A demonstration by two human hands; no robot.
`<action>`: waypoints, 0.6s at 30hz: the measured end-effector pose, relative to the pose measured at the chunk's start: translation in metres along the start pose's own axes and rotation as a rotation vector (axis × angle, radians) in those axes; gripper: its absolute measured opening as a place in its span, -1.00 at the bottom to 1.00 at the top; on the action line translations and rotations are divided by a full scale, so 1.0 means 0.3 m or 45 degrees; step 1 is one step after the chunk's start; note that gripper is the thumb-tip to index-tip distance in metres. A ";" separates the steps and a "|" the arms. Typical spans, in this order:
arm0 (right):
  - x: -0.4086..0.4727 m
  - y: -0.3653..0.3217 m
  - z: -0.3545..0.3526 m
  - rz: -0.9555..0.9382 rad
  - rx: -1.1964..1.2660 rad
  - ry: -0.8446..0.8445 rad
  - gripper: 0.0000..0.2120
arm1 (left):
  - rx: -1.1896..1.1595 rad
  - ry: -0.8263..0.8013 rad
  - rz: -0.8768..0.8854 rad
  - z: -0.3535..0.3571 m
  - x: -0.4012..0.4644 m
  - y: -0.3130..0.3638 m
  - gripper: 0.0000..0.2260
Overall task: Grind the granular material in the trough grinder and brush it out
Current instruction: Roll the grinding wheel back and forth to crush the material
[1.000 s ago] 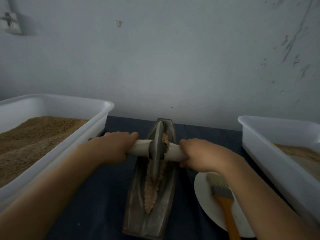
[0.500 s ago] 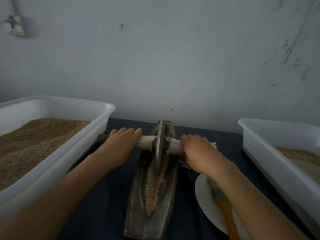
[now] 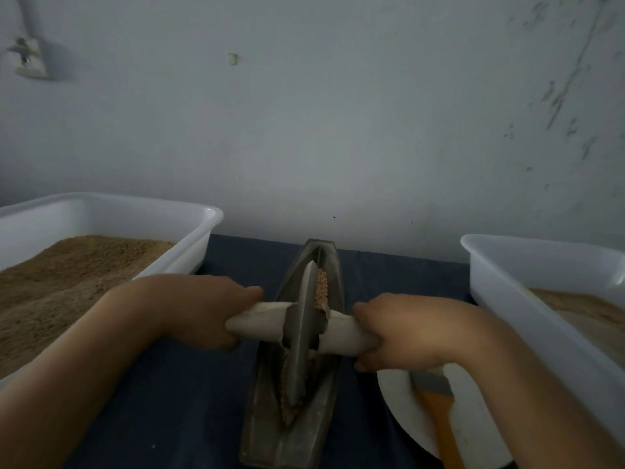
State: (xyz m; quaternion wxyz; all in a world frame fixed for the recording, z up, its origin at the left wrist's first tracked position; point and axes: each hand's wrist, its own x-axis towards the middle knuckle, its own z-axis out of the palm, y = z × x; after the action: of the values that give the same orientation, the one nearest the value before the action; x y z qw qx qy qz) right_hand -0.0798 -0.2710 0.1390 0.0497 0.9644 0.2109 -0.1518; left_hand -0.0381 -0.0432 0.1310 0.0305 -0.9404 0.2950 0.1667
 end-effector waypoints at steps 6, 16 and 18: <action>0.111 0.058 0.054 0.133 0.018 0.263 -0.72 | 0.063 0.301 -0.106 0.039 0.110 -0.023 -0.77; 0.247 0.150 0.155 0.205 -0.132 0.878 -0.72 | 0.250 1.044 -0.229 0.125 0.258 -0.050 -0.69; 0.231 0.143 0.142 0.196 -0.148 0.787 -0.73 | 0.245 0.971 -0.196 0.118 0.243 -0.058 -0.69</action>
State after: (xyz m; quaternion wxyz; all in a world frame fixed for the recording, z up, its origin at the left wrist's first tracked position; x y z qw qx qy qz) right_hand -0.0132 -0.2896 0.0783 0.0497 0.9735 0.1507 0.1647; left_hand 0.0174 -0.0630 0.0728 0.0190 -0.9470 0.2279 -0.2255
